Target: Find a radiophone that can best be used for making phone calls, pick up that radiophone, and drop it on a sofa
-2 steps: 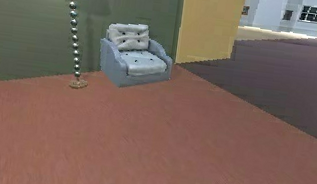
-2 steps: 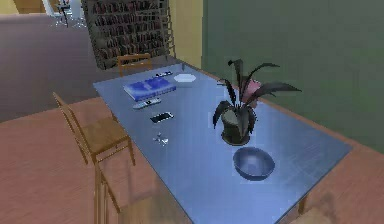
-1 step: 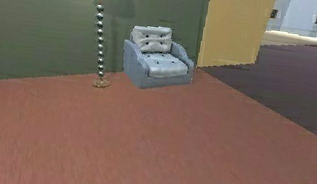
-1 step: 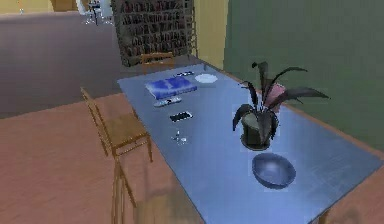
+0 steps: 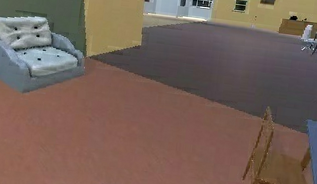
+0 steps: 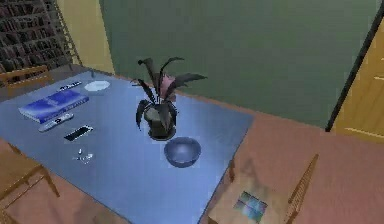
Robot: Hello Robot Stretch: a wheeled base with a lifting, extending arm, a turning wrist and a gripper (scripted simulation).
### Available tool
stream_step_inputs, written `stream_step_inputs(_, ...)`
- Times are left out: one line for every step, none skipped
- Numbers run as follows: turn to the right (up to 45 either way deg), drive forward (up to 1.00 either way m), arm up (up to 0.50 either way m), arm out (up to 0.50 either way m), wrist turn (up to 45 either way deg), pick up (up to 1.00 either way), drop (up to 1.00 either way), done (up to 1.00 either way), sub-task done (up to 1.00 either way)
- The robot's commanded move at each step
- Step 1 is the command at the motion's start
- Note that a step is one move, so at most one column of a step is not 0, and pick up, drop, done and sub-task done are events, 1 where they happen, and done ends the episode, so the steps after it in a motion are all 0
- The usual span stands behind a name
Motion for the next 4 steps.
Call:
stream_step_inputs(0.0,0.2,0.0,0.0,0.0,0.0,0.0,0.0,0.0)
stream_step_inputs(9.0,0.0,0.0,0.0,0.0,0.0,0.0,0.0,0.0)
stream_step_inputs(0.0,0.65,0.0,0.0,0.0,0.0,0.0,0.0,0.0)
stream_step_inputs(3.0,0.0,0.0,0.0,0.0,0.0,0.0,0.0,0.0)
